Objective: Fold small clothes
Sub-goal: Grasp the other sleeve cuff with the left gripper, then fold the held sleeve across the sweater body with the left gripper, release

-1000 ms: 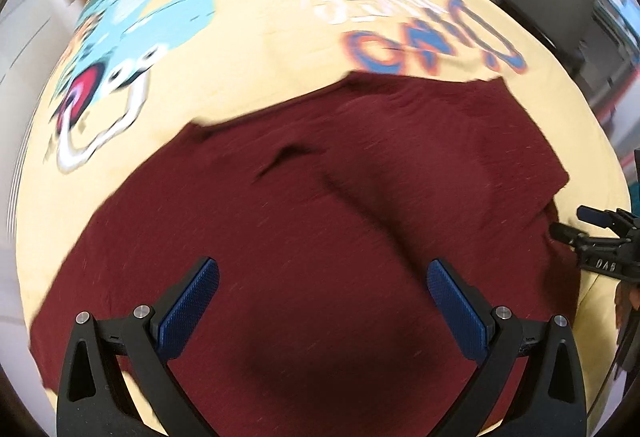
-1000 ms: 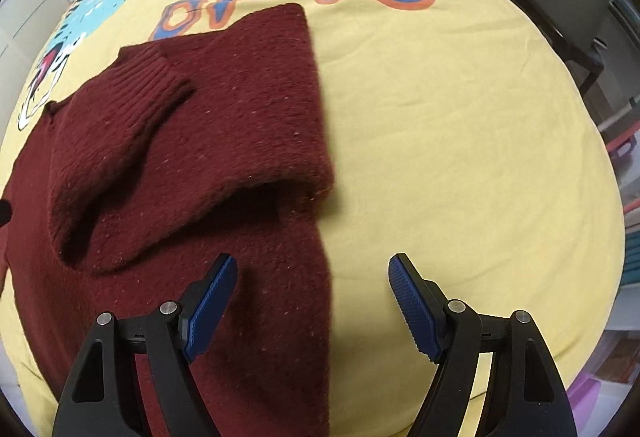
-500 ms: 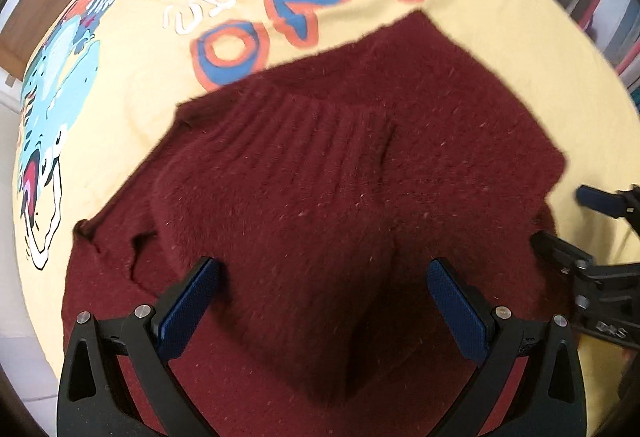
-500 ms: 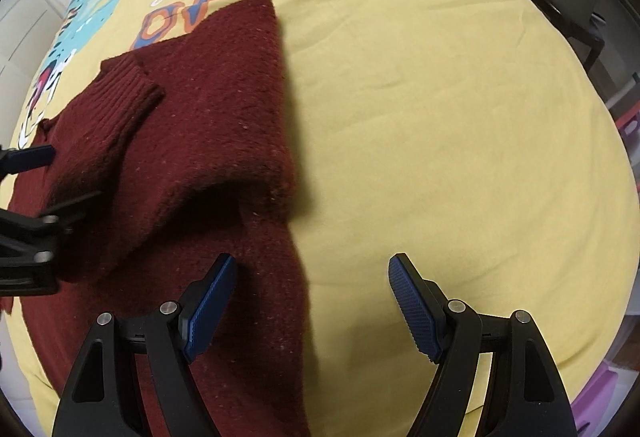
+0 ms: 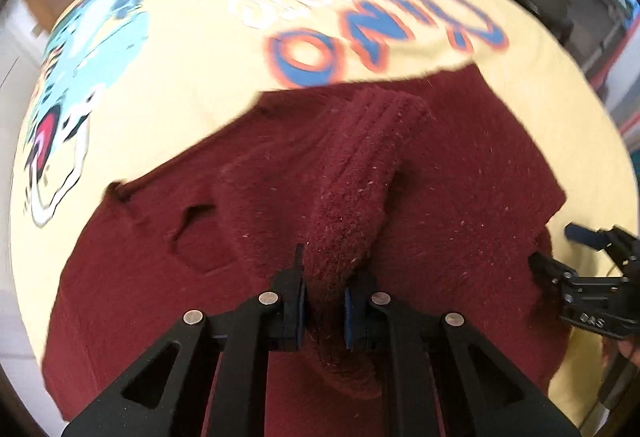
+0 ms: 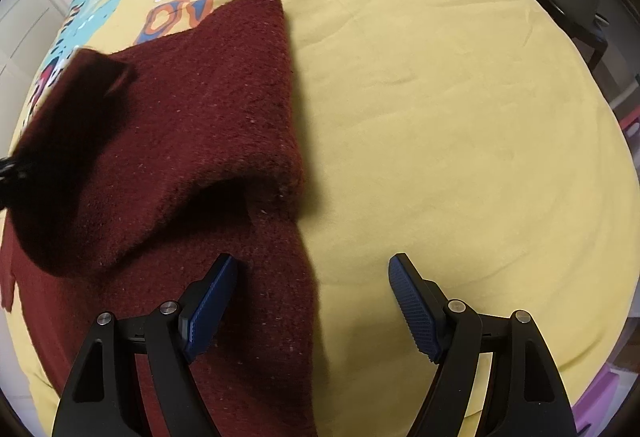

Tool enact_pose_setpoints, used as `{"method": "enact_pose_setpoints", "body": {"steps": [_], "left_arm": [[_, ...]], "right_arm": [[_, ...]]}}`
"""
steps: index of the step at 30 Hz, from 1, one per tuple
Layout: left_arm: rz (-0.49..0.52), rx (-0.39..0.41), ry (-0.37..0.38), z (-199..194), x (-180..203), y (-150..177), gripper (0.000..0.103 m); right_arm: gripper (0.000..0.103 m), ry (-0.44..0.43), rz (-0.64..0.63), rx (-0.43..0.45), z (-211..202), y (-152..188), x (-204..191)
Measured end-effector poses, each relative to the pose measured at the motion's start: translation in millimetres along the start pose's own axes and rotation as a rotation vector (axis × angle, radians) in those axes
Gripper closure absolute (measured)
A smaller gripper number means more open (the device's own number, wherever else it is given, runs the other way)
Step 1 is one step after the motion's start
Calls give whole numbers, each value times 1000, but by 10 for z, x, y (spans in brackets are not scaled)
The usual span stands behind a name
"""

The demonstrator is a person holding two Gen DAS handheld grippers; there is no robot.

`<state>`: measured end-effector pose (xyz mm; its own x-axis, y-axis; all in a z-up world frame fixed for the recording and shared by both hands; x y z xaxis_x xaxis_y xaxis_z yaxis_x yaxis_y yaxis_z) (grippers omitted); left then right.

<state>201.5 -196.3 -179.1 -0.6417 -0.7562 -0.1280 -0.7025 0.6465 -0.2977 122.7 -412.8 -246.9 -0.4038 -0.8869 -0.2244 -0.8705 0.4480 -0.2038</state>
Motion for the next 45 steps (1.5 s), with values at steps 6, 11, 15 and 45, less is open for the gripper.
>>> {"method": "enact_pose_setpoints", "body": {"steps": [6,11,15,45], "left_arm": [[-158,50,41,-106,-358,416,91],[-272,42,66,-30,-428,677,91],[-342,3,114,109,-353,770,88],[-593,-89,164,267,-1219,1281,4]], "right_arm": [[24,-5,-11,3,0,-1,-107],[24,0,-19,-4,27,33,-154],[24,5,-28,-7,31,96,-166],[24,35,-44,13,-72,107,-140]]}}
Point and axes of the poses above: each gripper's, at about its wrist camera, not at the fingertips, and z roughly the way its jaws point, x to its right, y to its underside, the point moved 6 cm from there along z, roughly the way its jaws point, and after that the axes turned 13 degrees about z, right-handed, at the moved point
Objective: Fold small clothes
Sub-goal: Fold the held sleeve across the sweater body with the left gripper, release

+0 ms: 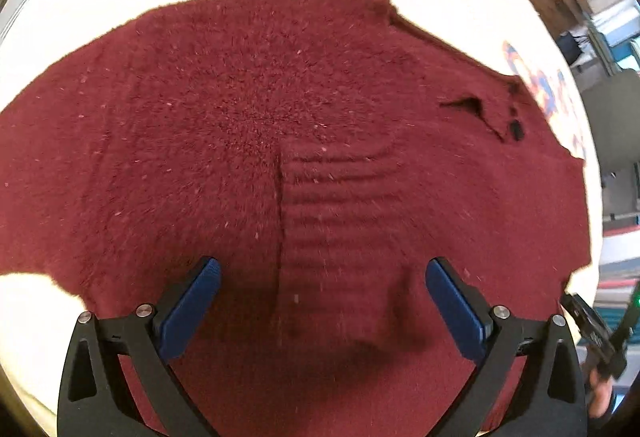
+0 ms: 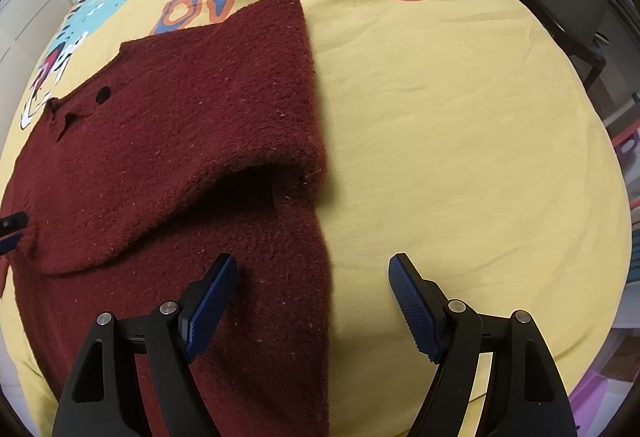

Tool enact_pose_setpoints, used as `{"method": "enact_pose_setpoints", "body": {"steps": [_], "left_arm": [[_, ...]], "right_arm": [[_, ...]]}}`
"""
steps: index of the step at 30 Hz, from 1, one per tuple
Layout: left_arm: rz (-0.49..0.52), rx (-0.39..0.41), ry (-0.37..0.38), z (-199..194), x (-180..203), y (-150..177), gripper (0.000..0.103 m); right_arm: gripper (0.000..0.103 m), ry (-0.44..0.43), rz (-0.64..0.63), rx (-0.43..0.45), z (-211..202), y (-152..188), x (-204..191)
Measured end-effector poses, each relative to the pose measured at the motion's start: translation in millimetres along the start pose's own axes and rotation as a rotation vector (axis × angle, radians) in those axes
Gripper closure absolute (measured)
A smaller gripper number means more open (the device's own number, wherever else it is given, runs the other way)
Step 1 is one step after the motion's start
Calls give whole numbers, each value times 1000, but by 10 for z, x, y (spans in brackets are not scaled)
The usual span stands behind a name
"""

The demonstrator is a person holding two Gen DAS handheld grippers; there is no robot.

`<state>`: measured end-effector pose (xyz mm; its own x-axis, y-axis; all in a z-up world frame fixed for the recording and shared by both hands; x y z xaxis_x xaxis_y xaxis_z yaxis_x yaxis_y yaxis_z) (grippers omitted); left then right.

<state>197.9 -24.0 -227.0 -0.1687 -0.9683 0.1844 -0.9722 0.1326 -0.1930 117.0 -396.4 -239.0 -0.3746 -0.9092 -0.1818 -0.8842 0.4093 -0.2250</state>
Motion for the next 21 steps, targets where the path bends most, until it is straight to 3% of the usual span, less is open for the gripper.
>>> {"method": "enact_pose_setpoints", "body": {"steps": [4,6,7,9,10,14,18,21], "left_arm": [[61,-20,-51,159,105,-21,15],[95,-11,-64,183,166,-39,41],[102,-3,-56,174,194,-54,48],[108,8,-46,139,221,-79,81],[109,18,-33,112,229,-91,86],[153,53,-21,-39,272,-122,93],[167,150,17,-448,250,-182,94],[184,202,-17,-689,185,-257,94]], "right_arm": [[24,11,7,0,3,-26,52],[24,14,12,0,6,-36,74],[24,16,11,0,8,-39,76],[24,20,12,-1,0,-64,89],[24,21,15,3,-17,-77,96],[24,19,26,22,-105,-167,107],[24,4,30,38,-185,-319,67],[24,-11,32,45,-194,-474,-17]]}}
Point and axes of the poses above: each gripper's, at about its wrist camera, not at the fingertips, and z roughly the way its jaws point, x to its right, y to its underside, the point moved 6 cm from there along z, roughly the way its jaws point, and after that the axes turned 13 degrees about z, right-handed, at the moved point
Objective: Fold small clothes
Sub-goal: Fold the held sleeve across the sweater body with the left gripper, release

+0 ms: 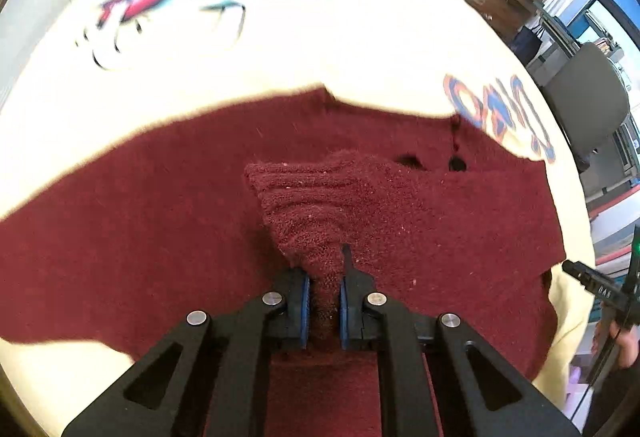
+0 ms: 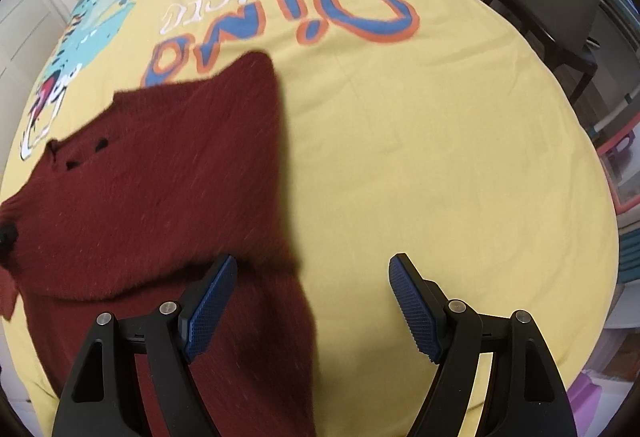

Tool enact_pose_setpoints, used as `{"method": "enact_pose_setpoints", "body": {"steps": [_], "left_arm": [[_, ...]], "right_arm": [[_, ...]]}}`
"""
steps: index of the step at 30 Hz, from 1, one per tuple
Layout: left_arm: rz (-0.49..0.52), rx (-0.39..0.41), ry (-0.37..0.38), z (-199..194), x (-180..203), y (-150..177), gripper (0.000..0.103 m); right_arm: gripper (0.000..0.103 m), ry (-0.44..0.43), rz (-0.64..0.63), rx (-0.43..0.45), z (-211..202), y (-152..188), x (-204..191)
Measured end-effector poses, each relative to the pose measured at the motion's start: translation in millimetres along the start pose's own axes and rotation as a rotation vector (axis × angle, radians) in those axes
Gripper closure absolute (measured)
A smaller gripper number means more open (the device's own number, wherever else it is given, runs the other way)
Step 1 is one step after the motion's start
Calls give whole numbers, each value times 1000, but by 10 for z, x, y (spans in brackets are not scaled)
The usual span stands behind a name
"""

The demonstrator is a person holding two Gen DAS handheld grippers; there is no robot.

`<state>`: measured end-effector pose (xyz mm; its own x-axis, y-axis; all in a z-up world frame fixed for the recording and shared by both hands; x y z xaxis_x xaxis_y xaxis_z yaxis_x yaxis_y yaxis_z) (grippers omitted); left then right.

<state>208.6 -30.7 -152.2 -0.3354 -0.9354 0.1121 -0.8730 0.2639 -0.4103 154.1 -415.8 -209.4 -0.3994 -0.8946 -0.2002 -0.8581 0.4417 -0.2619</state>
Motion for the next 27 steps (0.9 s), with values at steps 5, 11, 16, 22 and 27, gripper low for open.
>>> {"method": "enact_pose_setpoints", "body": {"steps": [5,11,16,22,27], "left_arm": [[-22,0,-32,-111,-298,51,94],[-64,-34,-38,-98,-633,201,94],[-26,-58,-64,-68,-650,273,94],[2,-61,-56,13,-596,299,94],[59,-102,-134,248,-613,422,93]], "right_arm": [[24,-46,-11,-19,140,-262,-317],[26,-61,-43,-110,578,-351,-665],[85,-91,-49,-112,641,-291,-742],[88,-79,-32,-22,386,-325,-592],[87,-24,-62,-61,642,-264,-575]]}}
Point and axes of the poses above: each gripper's, at about its wrist camera, not at the fingertips, and z roughly the way its jaws point, x to its right, y to its underside, the point moved 6 cm from there along z, roughly the way its jaws point, and after that the axes turned 13 degrees about z, right-handed, at the moved point
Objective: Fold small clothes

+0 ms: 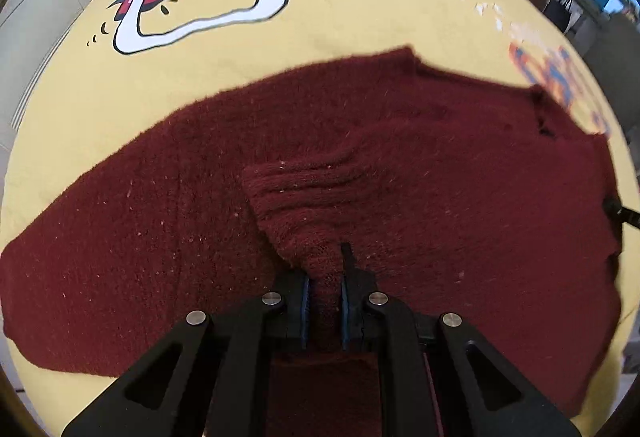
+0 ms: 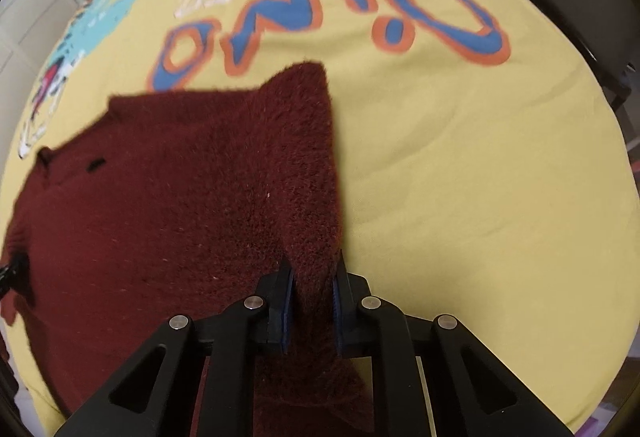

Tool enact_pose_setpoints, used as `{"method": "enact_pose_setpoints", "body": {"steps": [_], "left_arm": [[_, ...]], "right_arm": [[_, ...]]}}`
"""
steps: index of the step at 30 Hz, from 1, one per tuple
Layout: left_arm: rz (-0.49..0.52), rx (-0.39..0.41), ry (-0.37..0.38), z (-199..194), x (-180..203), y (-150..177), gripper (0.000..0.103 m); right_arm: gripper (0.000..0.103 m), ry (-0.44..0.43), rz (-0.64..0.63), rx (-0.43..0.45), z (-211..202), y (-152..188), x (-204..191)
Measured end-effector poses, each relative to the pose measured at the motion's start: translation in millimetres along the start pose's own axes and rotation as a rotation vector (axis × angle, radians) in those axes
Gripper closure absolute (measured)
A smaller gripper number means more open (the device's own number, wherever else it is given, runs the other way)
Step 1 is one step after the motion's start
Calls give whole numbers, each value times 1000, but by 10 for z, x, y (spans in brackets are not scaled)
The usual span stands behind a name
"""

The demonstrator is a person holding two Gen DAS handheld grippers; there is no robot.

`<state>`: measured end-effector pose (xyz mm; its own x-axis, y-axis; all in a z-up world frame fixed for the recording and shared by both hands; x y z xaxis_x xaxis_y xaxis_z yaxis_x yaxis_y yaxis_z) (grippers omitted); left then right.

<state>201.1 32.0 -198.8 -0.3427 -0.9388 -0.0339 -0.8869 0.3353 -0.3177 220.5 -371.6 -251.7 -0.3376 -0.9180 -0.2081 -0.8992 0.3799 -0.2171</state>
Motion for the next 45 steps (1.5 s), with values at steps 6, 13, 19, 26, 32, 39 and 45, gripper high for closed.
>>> {"method": "enact_pose_setpoints", "body": {"steps": [6,13,19,26,32,39,45], "left_arm": [[-5,9,-40,-15,-37,-26,80],[-30,78,-91,-384,-177,-92,9],[-11,172,-73,-625,-4,-234,1],[24,173,-15,-330,428,-284,1],[50,76,-59,174,506,-44,1],[62,110,-39,159,329,60,1],[52,137,-38,144,234,118,1]], "right_arm": [[72,12,-6,22,-53,-50,-57],[23,-25,-43,148,-565,-76,-166],[5,-80,-117,234,-876,90,-586],[0,-107,-222,250,-682,389,-1135],[0,-66,-256,187,-188,679,-1178],[1,-25,-224,178,35,589,-721],[1,-56,-246,169,35,554,-523]]}}
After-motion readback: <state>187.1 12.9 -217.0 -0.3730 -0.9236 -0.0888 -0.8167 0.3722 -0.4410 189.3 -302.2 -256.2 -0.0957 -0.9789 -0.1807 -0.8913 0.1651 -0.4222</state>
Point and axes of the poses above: each gripper's, at about its wrist camera, not at the fingertips, and z roughly the way its jaws point, x to its right, y to its underside, the point moved 6 cm from there along z, roughly the way its jaws point, and after that the axes turned 13 degrees about z, right-handed, at the moved point
